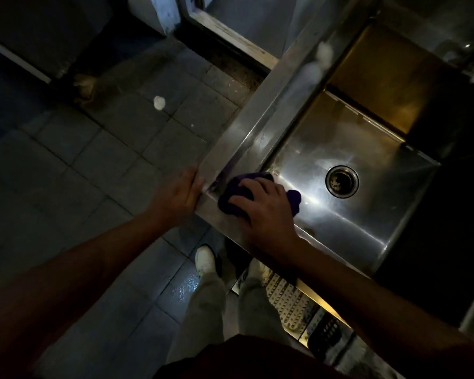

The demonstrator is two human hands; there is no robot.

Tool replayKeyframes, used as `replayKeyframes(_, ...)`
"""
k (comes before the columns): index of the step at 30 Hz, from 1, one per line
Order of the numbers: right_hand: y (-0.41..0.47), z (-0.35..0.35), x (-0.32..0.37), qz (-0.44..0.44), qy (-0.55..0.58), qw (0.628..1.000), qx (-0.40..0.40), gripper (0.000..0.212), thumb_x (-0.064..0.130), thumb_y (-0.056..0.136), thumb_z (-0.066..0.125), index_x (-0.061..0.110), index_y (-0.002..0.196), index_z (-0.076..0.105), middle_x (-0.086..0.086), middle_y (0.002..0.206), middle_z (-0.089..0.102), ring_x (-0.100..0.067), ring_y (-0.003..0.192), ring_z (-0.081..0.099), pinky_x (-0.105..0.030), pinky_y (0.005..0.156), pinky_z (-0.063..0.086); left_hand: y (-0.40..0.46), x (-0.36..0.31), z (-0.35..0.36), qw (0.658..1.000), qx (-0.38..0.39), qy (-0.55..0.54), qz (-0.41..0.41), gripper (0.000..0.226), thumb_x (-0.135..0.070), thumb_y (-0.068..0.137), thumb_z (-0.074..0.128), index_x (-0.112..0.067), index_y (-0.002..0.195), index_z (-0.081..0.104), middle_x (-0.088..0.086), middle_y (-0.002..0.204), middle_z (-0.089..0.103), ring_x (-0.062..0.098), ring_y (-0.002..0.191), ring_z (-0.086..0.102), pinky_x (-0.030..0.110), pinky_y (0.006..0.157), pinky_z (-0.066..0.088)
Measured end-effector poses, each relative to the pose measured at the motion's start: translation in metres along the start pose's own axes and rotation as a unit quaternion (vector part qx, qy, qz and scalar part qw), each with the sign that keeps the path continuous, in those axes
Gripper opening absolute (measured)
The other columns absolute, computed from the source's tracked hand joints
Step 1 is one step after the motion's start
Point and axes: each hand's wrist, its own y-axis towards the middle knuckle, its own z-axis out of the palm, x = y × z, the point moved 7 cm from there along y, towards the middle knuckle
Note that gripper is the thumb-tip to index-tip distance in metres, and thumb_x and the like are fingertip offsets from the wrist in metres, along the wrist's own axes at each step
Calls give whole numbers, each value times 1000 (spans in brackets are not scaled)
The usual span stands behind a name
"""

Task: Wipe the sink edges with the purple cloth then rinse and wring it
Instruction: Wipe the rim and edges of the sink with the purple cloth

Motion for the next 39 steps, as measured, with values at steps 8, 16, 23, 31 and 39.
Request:
replayKeyframes(8, -90, -20, -29, 14, -1, 1000, 20, 37, 44, 83, 68, 28, 116, 67, -8, 131, 61, -33, 122, 54, -51, 100, 40, -2, 3, 2, 999, 18, 31, -41, 67, -54, 102, 21, -8, 145, 40, 22, 140, 53, 38, 118, 57, 43, 101, 42)
replayKeyframes(16, -144, -48, -65, -12, 10, 1000, 1, 32, 37, 80, 65, 29, 110, 69, -9, 126, 66, -35, 120, 56, -49, 98, 40, -2, -9, -4, 1000, -9, -3, -15, 42, -35, 105, 34, -5, 130, 49, 19, 106, 63, 36, 94, 62, 30, 79, 36)
replayKeyframes(23, -53, -15, 18, -89, 5, 996, 18, 37, 40, 85, 60, 34, 120, 69, -9, 139, 58, -34, 126, 52, -51, 101, 39, -5, -16, -5, 1000, -8, -2, -18, 40, -25, 108, 37, 0, 137, 46, 28, 116, 61, 39, 100, 59, 33, 82, 37)
replayKeyframes(31, -131, -14, -7, -107, 35, 992, 52, 23, 28, 70, 80, 34, 92, 76, -2, 130, 64, -27, 127, 51, -47, 100, 38, -6, -8, 2, 998, 21, -19, -61, 51, -31, 108, 33, -3, 150, 33, 25, 149, 43, 37, 135, 45, 37, 110, 30)
replayKeyframes(39, -185, -39, -69, -8, 101, 990, 103, 30, 28, 55, 77, 34, 84, 72, 4, 120, 65, -25, 112, 61, -47, 88, 48, -9, -7, -4, 995, 21, 62, -76, 64, -58, 101, 19, -15, 144, 36, 24, 128, 59, 41, 106, 61, 51, 93, 48)
